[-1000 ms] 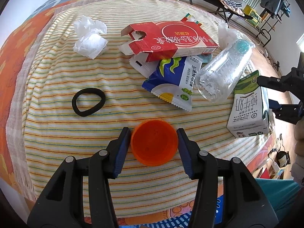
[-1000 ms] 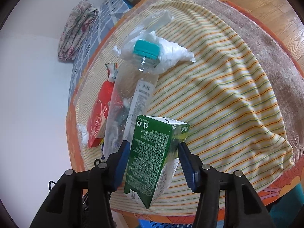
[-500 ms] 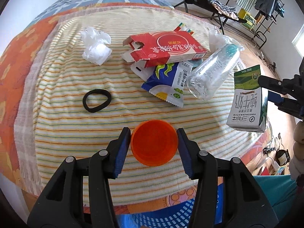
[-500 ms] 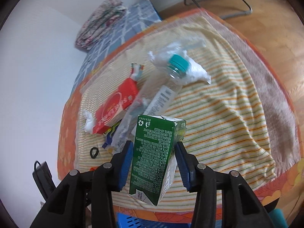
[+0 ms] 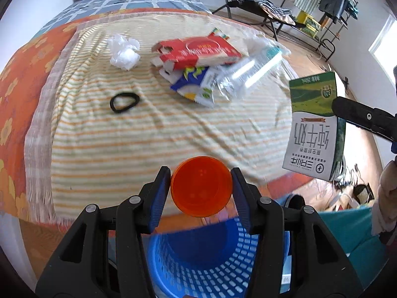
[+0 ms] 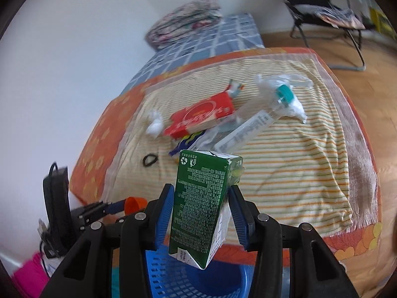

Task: Collect trash
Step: 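Carry the orange cap and green carton down into the blue basket with both tools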

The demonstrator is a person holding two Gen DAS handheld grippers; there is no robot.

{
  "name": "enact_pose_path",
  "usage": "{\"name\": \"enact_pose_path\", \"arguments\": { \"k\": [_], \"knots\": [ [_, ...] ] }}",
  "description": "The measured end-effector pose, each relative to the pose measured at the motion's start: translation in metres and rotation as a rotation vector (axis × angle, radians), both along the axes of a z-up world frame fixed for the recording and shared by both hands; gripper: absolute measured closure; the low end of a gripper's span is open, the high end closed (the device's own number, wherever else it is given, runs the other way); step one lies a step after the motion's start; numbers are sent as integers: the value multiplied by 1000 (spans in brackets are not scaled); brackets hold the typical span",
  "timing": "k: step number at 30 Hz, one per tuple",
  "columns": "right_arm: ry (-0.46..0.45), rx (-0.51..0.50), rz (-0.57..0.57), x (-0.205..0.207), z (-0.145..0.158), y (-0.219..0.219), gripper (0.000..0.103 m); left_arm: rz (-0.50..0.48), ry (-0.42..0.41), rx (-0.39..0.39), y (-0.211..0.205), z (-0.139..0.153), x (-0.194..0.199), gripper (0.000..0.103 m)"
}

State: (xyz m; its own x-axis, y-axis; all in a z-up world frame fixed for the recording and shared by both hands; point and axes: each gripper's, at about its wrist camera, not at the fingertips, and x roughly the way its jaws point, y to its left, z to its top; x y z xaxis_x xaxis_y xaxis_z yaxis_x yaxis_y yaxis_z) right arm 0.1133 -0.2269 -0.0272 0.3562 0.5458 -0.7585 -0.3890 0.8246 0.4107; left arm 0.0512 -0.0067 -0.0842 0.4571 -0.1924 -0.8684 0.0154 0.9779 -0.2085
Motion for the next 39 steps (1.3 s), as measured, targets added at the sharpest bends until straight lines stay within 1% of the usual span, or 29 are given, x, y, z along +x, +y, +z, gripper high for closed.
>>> {"name": "enact_pose_path", "arguments": {
  "k": [5, 8, 13, 17, 27, 39],
  "knots": [
    [-16, -19, 62, -31, -6, 5, 57, -22, 6, 8, -7, -6, -27, 52],
    [-13, -32, 97, -50, -14, 8, 56, -28, 19, 1, -9, -12, -40, 52],
    [7, -64, 150, -77, -34, 17, 56, -44, 38, -1, -17, -23, -56, 52],
    [23, -99, 181, -92, -52, 21, 56, -48, 69, -8, -21, -36, -67, 52],
    [66, -167, 216, -110, -89, 26, 56, -45, 137, 6, -20, -67, -82, 52],
    [107, -226, 234, -118, -113, 28, 55, -36, 168, 36, -16, -81, -84, 52]
  ]
}}
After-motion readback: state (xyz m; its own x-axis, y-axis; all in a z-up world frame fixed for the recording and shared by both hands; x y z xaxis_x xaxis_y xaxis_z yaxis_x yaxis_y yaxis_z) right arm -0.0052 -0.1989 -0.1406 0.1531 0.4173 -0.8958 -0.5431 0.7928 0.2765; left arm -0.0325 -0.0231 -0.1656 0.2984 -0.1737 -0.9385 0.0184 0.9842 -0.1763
